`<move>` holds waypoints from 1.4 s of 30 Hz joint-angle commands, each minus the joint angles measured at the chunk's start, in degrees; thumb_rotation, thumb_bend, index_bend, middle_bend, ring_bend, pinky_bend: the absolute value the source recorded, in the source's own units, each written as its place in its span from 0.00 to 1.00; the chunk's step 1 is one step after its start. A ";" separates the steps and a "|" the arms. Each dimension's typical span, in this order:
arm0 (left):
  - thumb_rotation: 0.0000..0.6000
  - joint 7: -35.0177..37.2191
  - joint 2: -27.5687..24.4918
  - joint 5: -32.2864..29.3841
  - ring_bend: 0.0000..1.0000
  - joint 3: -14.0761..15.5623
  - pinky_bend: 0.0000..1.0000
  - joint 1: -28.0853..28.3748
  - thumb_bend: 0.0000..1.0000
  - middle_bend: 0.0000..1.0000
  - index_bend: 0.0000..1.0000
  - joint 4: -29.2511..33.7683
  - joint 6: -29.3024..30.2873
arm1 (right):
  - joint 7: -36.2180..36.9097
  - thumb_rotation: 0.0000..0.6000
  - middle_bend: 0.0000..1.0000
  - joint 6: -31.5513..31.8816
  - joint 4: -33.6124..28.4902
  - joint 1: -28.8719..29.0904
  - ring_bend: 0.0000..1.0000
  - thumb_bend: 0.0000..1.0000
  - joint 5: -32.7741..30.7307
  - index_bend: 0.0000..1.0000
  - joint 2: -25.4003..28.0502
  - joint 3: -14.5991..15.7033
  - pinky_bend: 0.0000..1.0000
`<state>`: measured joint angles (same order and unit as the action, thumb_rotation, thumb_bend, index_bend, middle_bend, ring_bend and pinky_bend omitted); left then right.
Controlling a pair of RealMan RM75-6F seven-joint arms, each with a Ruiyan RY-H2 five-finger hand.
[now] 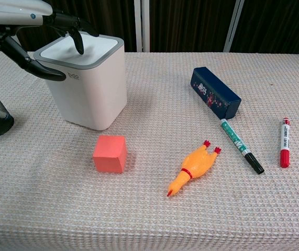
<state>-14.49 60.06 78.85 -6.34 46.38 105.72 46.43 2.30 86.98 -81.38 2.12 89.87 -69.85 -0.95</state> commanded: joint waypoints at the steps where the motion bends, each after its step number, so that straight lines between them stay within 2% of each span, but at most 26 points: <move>1: 0.42 -0.03 0.00 -0.06 0.06 0.09 0.20 0.05 0.17 0.25 0.08 -0.04 -0.03 | -0.01 1.00 0.00 -0.02 -0.04 0.01 0.00 0.22 -0.02 0.00 0.04 -0.02 0.00; 20: 0.42 -0.57 -0.28 -0.78 0.06 0.43 0.20 0.65 0.17 0.24 0.08 0.48 -0.05 | 0.04 1.00 0.00 -0.34 -0.01 0.19 0.00 0.22 -0.01 0.00 0.12 0.03 0.00; 33: 0.42 1.72 2.67 0.25 0.06 1.89 0.20 -0.04 0.17 0.24 0.08 -2.76 0.32 | 0.52 1.00 0.00 -0.85 0.83 0.21 0.00 0.22 -0.31 0.00 -0.32 0.19 0.00; 38: 0.43 3.14 0.82 1.47 0.06 0.50 0.20 -0.93 0.17 0.24 0.08 -1.44 3.76 | 0.63 1.00 0.00 -0.73 0.79 0.21 0.00 0.22 -0.47 0.00 -0.21 -0.01 0.00; 42: 0.42 4.10 -2.62 3.45 0.06 -0.17 0.20 -3.25 0.17 0.24 0.08 1.40 8.69 | 0.86 1.00 0.00 -0.93 0.94 0.30 0.00 0.22 -0.45 0.00 -0.41 0.05 0.00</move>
<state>-11.04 59.12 81.18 -6.07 44.47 105.65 52.96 3.16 86.05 -80.44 2.41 89.41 -70.26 -0.92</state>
